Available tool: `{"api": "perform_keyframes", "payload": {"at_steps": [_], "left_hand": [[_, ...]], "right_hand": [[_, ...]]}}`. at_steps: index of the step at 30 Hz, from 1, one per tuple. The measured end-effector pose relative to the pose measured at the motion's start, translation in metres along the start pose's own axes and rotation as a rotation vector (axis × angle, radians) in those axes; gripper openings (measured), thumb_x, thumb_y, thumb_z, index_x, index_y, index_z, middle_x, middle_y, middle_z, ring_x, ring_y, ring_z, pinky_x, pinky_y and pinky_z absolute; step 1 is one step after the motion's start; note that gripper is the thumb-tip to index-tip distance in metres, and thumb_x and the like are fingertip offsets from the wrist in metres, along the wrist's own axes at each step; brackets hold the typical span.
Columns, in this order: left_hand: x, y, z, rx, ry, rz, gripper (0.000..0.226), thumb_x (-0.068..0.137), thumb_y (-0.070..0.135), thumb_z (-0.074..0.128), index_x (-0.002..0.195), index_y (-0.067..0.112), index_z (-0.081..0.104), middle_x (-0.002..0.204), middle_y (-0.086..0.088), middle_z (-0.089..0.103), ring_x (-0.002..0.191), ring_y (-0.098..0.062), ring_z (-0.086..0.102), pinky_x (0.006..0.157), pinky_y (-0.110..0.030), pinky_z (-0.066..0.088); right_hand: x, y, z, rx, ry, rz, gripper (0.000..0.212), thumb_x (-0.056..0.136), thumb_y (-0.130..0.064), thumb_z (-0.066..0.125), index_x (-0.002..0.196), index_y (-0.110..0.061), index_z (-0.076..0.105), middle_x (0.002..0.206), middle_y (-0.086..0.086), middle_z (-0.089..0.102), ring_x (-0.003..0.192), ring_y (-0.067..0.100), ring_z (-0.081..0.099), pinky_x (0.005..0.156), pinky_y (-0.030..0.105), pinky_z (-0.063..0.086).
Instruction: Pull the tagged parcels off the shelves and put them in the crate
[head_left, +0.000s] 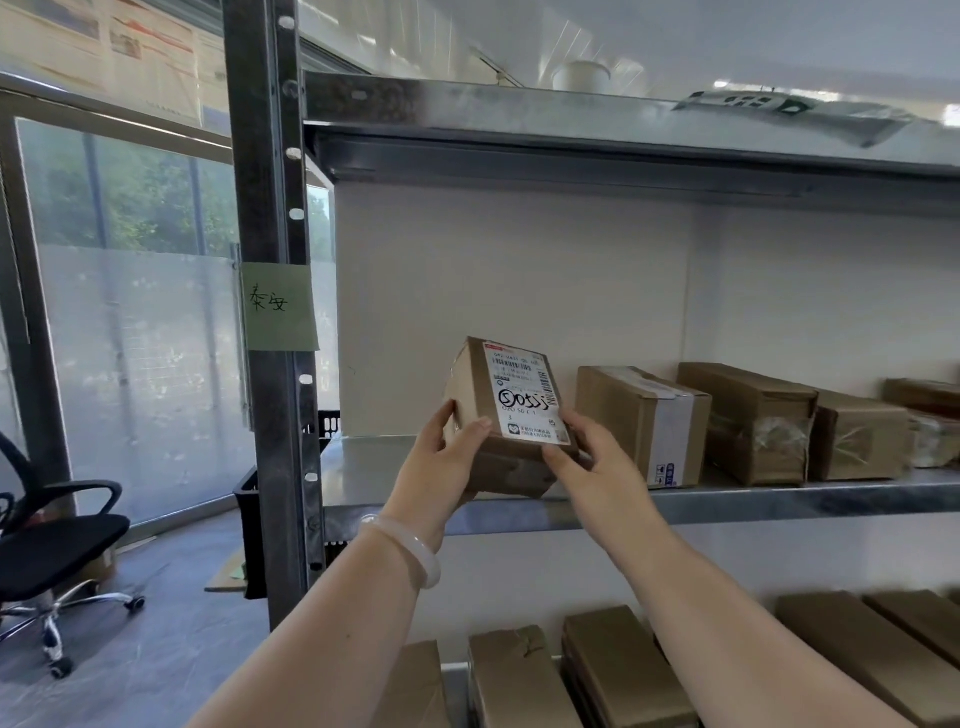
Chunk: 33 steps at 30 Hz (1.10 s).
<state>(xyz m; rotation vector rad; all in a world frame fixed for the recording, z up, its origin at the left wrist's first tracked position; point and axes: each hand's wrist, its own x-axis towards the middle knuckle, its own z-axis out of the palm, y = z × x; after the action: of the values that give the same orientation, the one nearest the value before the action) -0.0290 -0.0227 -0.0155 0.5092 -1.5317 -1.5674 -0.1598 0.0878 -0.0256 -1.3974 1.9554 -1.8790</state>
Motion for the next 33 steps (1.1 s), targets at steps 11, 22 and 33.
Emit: {"api": "perform_keyframes", "payload": {"at_steps": [11,22,33], "left_hand": [[0.033,-0.005,-0.020,0.657,-0.005,0.265,0.044,0.093,0.041,0.061,0.136,0.034,0.055,0.129,0.004,0.058,0.117,-0.012,0.053,0.094,-0.022,0.042],[0.046,-0.005,-0.024,0.904,0.080,0.314,0.050,0.091,0.033,0.062,0.139,0.036,0.049,0.152,-0.004,0.036,0.138,-0.026,0.035,0.109,-0.030,0.029],[0.035,0.007,0.082,0.883,-0.085,0.664,0.053,0.092,0.041,0.061,0.142,0.036,0.046,0.155,0.001,0.035,0.142,-0.021,0.028,0.109,-0.026,0.018]], "right_hand": [[0.039,0.006,0.021,-0.091,0.042,0.025,0.038,0.091,-0.020,0.066,0.126,-0.027,0.054,0.122,-0.001,0.063,0.100,0.006,0.059,0.082,0.026,0.054],[0.042,0.000,0.014,-0.307,-0.070,-0.113,0.065,0.093,-0.034,0.062,0.149,-0.036,0.030,0.146,-0.008,0.043,0.126,0.001,0.040,0.093,0.013,0.032],[0.065,-0.011,-0.094,-0.412,0.375,-0.285,0.045,0.093,-0.034,0.056,0.137,-0.038,0.045,0.140,-0.014,0.041,0.129,0.003,0.034,0.106,0.027,0.029]]}}
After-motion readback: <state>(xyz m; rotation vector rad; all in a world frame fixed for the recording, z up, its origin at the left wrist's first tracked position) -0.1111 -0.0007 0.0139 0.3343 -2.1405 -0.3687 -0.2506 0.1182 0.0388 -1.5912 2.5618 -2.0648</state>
